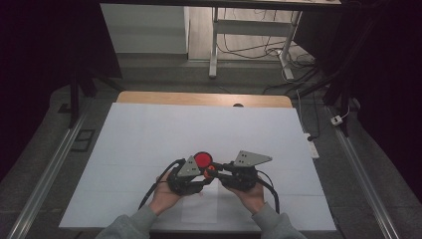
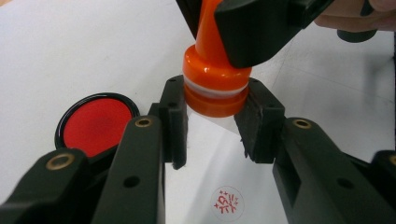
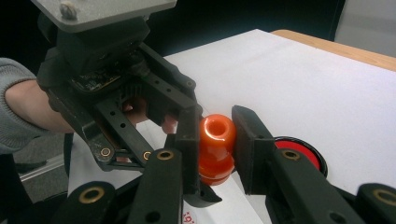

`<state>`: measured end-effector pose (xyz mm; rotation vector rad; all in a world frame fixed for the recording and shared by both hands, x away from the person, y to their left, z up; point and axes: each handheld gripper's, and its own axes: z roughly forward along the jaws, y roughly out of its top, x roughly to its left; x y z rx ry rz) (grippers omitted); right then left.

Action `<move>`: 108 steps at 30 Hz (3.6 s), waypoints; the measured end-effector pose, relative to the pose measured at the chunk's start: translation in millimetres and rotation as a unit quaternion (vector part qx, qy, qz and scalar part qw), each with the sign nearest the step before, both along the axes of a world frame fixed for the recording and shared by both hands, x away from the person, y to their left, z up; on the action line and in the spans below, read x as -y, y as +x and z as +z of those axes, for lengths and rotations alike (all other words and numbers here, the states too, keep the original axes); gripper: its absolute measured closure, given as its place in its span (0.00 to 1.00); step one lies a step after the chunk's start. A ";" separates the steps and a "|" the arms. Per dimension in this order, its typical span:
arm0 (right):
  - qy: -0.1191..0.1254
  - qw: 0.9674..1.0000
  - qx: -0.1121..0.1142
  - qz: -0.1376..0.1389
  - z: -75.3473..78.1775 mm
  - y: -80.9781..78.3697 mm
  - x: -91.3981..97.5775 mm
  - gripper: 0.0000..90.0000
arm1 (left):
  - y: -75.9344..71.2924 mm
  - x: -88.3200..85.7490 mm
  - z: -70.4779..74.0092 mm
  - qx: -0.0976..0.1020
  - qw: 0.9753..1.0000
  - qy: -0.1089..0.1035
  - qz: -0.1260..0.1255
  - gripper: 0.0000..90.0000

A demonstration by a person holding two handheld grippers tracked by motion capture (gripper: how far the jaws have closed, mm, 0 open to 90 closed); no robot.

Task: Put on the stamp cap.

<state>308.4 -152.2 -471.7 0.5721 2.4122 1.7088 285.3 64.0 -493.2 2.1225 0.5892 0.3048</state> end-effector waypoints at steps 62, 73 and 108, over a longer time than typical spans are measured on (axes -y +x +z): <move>0.012 1.000 -0.013 -0.004 -12.4 -1.3 -2.7 0.81 | -2.7 0.6 -0.8 0.016 0.999 0.034 0.003 0.72; -0.016 1.000 0.005 -0.010 -11.8 -2.9 -5.6 0.80 | -0.9 0.2 -6.9 0.018 0.999 0.029 0.009 0.69; 0.002 1.000 0.014 -0.021 -4.8 0.2 3.5 0.80 | -4.3 -19.4 -2.3 -0.021 1.000 0.009 0.015 0.36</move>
